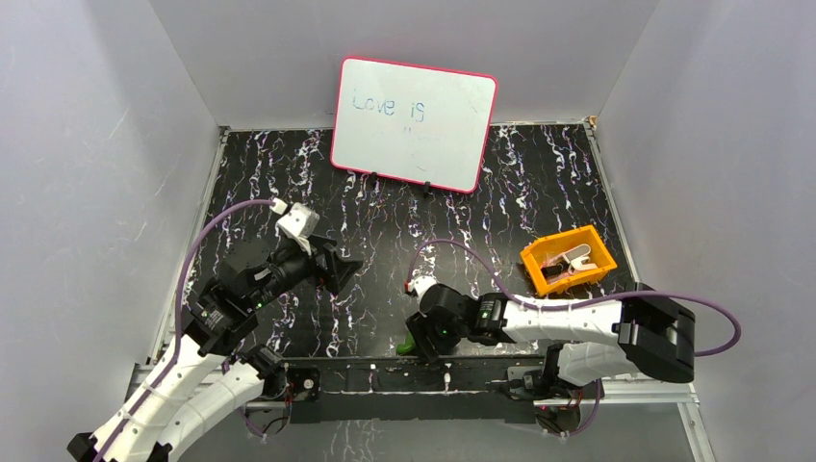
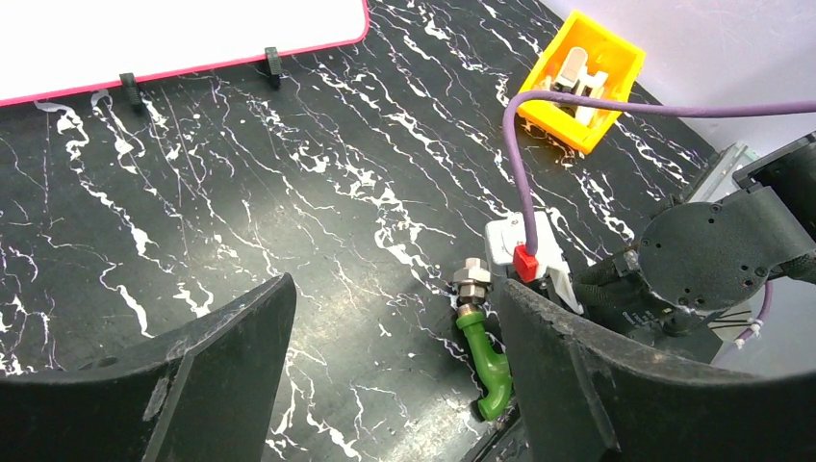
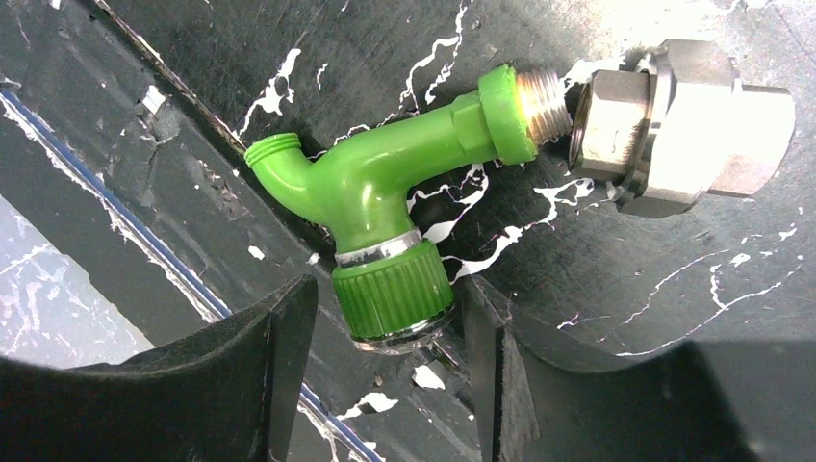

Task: Install the water faucets
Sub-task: Pick up the water faucet from the center of the board.

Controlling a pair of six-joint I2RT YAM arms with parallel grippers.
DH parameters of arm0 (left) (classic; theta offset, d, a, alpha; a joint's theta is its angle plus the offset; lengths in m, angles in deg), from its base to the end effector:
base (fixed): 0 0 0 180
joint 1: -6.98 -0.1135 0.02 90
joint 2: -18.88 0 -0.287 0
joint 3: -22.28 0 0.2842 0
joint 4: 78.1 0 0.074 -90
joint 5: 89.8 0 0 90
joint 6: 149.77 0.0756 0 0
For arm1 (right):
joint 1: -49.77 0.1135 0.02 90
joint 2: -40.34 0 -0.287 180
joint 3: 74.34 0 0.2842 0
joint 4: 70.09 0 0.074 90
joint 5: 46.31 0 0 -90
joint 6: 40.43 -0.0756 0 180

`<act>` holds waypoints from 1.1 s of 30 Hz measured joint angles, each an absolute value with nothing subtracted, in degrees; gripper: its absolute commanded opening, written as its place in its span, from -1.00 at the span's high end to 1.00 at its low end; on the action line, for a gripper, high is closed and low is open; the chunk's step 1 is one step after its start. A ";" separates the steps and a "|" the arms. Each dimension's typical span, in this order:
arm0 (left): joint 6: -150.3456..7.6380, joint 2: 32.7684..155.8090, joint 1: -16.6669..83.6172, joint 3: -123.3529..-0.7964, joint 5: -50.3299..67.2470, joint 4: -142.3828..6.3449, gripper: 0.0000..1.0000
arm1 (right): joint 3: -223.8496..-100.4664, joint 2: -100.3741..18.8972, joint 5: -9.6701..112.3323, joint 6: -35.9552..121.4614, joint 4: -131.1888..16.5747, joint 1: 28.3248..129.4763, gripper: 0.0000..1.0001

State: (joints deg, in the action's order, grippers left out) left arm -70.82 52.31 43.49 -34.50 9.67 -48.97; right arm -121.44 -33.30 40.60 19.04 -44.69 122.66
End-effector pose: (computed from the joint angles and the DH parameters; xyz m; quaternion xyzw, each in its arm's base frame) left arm 0.1447 -0.1226 0.3693 0.2169 0.7090 -0.3255 0.5868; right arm 0.0879 0.2717 0.1442 -0.3332 0.8843 0.2400 0.2220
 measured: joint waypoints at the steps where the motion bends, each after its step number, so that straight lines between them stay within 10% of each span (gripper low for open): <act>1: -70.71 52.25 43.49 -34.50 9.65 -48.94 -0.52 | -121.44 -33.44 40.58 18.98 -44.69 122.68 -0.23; 20: -61.40 49.10 43.49 -33.37 13.74 -48.55 -0.92 | -127.74 -29.55 38.46 17.41 -38.31 122.90 1.00; 33: -40.35 49.65 43.49 -33.56 28.75 -47.44 -0.84 | -147.80 -27.18 50.19 16.73 -24.01 102.18 1.00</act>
